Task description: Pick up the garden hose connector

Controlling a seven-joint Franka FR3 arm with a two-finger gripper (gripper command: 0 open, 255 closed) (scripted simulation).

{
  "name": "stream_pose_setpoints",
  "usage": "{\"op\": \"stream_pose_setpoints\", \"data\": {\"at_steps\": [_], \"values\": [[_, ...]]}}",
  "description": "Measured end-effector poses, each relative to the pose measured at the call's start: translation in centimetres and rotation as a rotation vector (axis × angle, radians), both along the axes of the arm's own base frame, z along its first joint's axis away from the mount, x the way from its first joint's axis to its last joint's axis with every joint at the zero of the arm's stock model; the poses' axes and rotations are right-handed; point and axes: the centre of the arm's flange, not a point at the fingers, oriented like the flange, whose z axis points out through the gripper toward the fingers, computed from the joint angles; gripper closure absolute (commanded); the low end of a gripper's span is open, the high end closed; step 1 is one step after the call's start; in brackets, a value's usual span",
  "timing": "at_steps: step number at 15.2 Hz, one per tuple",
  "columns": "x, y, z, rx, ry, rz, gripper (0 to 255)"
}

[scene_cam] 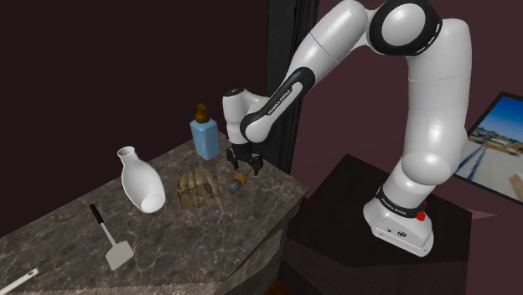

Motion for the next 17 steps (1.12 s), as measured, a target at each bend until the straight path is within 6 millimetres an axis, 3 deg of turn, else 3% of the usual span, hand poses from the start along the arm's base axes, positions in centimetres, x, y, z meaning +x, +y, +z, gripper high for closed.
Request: {"op": "stream_pose_setpoints", "data": {"at_steps": [1, 11, 17], "values": [[0.0, 0.0, -0.2, 0.0, 0.0, 0.0, 255], [-0.1, 0.0, -0.5, 0.0, 0.0, 0.0, 255], [-0.1, -0.1, 2.2, 0.0, 0.0, 0.0, 255]]}}
